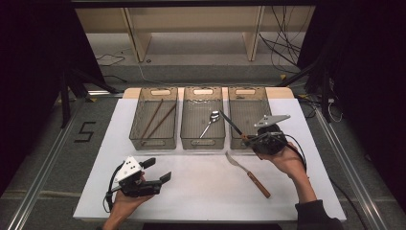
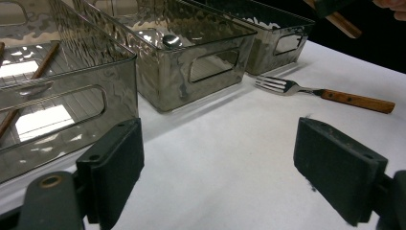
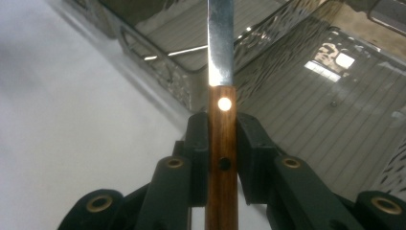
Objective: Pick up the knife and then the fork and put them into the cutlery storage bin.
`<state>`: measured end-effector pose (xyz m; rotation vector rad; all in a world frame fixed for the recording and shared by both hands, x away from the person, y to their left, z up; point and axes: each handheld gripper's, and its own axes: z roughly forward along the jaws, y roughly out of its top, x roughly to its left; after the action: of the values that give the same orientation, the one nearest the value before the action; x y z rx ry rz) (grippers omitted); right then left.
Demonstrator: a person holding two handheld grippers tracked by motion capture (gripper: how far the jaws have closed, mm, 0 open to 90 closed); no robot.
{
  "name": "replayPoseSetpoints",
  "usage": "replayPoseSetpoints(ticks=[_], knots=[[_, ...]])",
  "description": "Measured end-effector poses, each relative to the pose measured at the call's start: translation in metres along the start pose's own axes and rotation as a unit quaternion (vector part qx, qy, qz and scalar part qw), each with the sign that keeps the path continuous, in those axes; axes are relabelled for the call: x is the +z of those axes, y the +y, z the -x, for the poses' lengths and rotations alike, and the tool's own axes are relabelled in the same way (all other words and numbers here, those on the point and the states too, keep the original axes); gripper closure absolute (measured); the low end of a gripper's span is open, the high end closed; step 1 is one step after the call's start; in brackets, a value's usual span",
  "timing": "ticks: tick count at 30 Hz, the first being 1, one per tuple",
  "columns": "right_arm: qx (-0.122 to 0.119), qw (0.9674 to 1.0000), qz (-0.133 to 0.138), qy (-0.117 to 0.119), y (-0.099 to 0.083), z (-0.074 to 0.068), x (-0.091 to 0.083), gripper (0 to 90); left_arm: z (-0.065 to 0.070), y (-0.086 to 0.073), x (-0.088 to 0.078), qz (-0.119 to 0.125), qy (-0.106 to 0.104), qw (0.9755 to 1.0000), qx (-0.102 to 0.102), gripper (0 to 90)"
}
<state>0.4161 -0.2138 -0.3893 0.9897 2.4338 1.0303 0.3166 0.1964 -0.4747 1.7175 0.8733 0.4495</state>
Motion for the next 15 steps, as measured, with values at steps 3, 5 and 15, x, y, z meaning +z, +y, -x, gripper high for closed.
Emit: replayPoseSetpoints(ticks=[3, 5, 15], knots=[[0.017, 0.9998, 0.005, -0.007, 0.006, 0.006, 0.002, 76.8, 0.000, 0.000, 0.000, 0.000, 0.000, 1.0000, 0.000, 17.2], [0.022, 0.9997, 0.007, -0.011, 0.009, 0.009, 0.003, 76.8, 0.000, 0.000, 0.000, 0.001, 0.001, 1.0000, 0.001, 17.2], [0.064, 0.9973, 0.012, -0.033, 0.024, 0.028, 0.012, 76.8, 0.000, 0.000, -0.001, 0.003, 0.002, 1.0000, -0.002, 17.2]])
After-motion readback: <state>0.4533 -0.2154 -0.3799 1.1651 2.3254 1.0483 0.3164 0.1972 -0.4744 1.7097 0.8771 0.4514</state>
